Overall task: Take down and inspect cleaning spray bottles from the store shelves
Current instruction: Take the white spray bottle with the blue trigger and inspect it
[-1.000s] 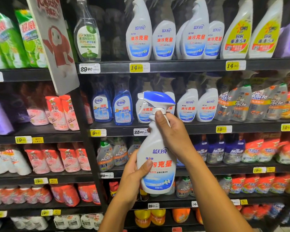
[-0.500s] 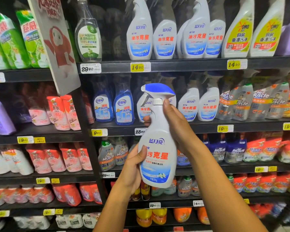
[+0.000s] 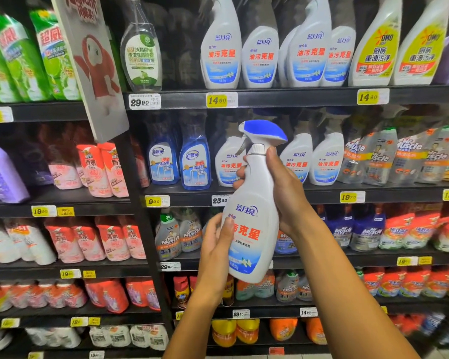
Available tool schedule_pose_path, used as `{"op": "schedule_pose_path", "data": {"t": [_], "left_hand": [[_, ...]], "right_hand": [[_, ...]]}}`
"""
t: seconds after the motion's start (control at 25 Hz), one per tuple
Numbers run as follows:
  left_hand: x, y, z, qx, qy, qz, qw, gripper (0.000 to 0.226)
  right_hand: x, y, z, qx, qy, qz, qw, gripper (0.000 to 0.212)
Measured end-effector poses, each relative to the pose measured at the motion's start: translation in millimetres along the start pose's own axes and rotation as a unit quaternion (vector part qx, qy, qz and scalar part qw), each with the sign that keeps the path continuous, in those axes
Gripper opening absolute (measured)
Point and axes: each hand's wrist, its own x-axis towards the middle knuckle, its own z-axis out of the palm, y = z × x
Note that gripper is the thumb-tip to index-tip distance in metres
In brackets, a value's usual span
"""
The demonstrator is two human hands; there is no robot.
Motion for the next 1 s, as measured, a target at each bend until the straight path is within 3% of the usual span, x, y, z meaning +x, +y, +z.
{"op": "schedule_pose_path", "data": {"t": [0.12,0.2,0.32,0.44,0.56,0.68,0.84,1.0], "left_hand": [[-2.9,-7.2,9.7,-0.013,0.017,-0.014,1.000,0.051],[-0.7,-5.2,13.0,-0.089,0.013,-0.077,0.993,0.050],[-1.9,-2.8,10.4,-0.153,-0.078,-0.191,0.967,0.049],[-5.2,-8.6,5.0,-0.184,-0.158,-0.244,0.939,0.067],[-4.6,-2.7,0.1,-0.162,-0.127,-0.186,0.961,0.059],[-7.1,3.2,4.9,-0.102,-0.101,-0.081,0.986,0.070],[-13.4,1.8,15.8,-0.060,-0.053,-0.044,0.996,0.082],[-19.4,4.2,15.7,-0.090,-0.050,-0.040,0.994,0.064]], "right_hand": [[2.4,0.3,7.7,-0.067,0.075,-0.071,0.992,0.040],[0.1,1.0,11.3,-0.100,0.064,-0.091,0.989,0.038],[-6.0,0.1,15.1,-0.164,-0.003,-0.082,0.983,0.054],[-9.7,3.8,19.9,-0.225,0.036,-0.110,0.967,0.072],[-12.6,6.7,20.6,-0.273,0.151,-0.169,0.935,0.055],[-15.0,4.4,19.4,-0.336,0.222,-0.169,0.900,0.054],[-15.0,-0.9,15.2,-0.364,0.166,-0.142,0.905,0.058],[-17.8,2.5,-0.1,-0.310,0.042,-0.146,0.939,0.036]]}}
